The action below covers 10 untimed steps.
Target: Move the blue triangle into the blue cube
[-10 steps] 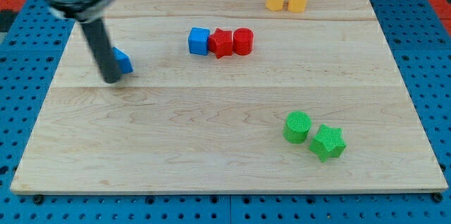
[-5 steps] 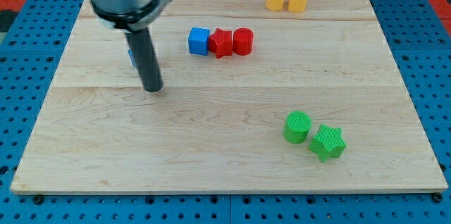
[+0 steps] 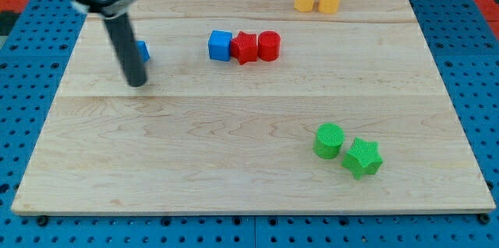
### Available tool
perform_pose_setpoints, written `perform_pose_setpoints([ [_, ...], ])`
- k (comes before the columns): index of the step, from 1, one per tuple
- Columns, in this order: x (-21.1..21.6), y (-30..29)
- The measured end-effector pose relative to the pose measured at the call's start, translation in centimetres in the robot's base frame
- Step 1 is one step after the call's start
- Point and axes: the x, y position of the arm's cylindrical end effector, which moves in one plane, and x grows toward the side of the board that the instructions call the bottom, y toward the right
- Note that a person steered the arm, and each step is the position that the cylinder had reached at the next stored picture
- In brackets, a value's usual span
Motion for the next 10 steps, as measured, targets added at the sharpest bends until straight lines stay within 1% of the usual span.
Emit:
perform_pose_setpoints([
  [1, -2.5, -3.5],
  [2, -3.4, 3.0],
  [3, -3.4, 7.9],
  [4, -3.5, 2.0],
  [5, -5.8, -3.4],
  [6, -6.3, 1.4],
  [7, -4.7, 2.1],
  [8, -2.6, 0.7],
  [9, -0.9, 2.3],
  [10, -2.9, 2.4],
])
